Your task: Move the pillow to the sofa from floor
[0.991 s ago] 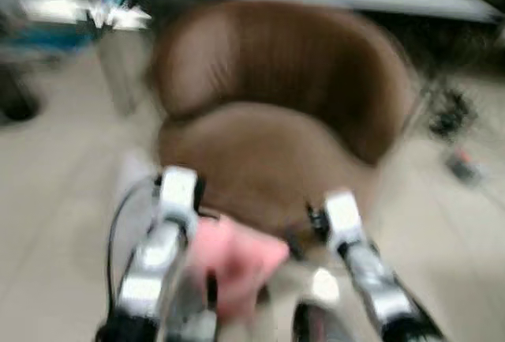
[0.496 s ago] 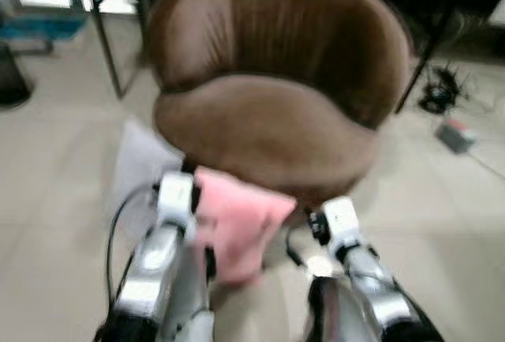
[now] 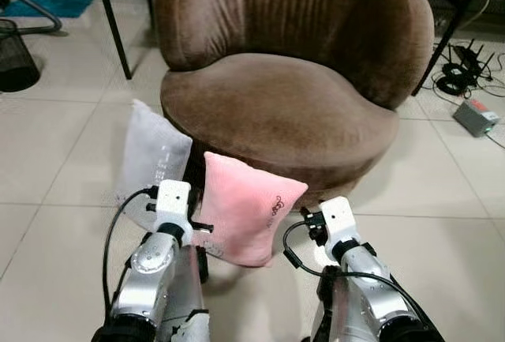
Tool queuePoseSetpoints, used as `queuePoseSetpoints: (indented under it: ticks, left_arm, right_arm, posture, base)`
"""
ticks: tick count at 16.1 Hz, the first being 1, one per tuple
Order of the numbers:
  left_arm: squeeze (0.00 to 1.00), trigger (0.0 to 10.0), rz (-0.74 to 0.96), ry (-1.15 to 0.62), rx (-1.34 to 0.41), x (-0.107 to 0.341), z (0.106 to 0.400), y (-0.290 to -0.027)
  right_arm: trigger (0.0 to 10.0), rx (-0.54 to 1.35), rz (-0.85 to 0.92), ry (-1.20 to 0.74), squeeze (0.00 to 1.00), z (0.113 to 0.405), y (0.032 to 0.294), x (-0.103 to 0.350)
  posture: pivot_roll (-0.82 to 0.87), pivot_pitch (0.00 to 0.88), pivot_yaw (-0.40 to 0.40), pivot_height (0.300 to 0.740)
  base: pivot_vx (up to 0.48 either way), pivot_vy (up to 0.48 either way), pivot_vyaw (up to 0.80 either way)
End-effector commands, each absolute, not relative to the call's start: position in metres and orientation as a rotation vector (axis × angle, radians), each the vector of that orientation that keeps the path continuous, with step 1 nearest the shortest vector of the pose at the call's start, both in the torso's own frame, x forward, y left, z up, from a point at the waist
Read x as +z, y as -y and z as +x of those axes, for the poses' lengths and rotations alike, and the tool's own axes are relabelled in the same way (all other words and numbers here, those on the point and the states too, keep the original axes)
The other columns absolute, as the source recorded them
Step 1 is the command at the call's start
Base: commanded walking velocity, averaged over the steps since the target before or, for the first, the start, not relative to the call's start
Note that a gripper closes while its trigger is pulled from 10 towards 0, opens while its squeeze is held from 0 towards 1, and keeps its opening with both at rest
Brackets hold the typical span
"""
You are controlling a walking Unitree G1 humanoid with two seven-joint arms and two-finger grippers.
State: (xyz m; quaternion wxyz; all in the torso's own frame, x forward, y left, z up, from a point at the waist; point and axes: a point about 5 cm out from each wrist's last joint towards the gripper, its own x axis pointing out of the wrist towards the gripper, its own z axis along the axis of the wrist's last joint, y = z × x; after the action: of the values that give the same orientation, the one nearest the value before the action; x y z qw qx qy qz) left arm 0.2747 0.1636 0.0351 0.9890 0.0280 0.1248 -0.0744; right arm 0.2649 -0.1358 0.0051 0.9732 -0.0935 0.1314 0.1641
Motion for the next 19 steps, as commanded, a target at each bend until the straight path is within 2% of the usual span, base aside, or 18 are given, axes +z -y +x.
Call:
queuePoseSetpoints:
  ticks: [1,3,10,15,19]
  left_arm:
    - [0.00,10.0,0.060,-0.241,-0.148,0.0363,0.2755,-0.1609]
    - [0.00,10.0,0.071,-0.241,-0.151,0.0360,0.2755,-0.1603]
    - [0.00,10.0,0.058,-0.234,-0.146,0.0389,0.2808,-0.1648]
    - [0.00,10.0,0.035,-0.240,-0.146,0.0393,0.2829,-0.1646]
    - [0.00,10.0,0.053,-0.259,-0.194,0.0368,0.2836,-0.1596]
  right_arm:
    - [10.0,0.327,-0.197,-0.275,0.00,0.2638,0.1401,0.0048]
    - [10.0,0.310,-0.184,-0.268,0.00,0.2639,0.1409,0.0057]
    - [10.0,0.327,-0.189,-0.274,0.00,0.2627,0.1397,0.0048]
    - [10.0,0.334,-0.189,-0.284,0.00,0.2605,0.1399,0.0027]
    - [10.0,0.333,-0.189,-0.281,0.00,0.2605,0.1397,0.0030]
  posture:
    - [0.10,0.075,-0.063,0.482]
    - [0.10,0.075,-0.064,0.468]
    - [0.10,0.073,-0.063,0.468]
    - [0.10,0.068,-0.064,0.468]
    - [0.10,0.068,-0.059,0.468]
  base:
    - [0.000,0.000,0.00]
    - [0.000,0.000,0.00]
    - [0.000,0.000,0.00]
    - [0.325,0.264,0.00]
    - [0.433,0.060,0.00]
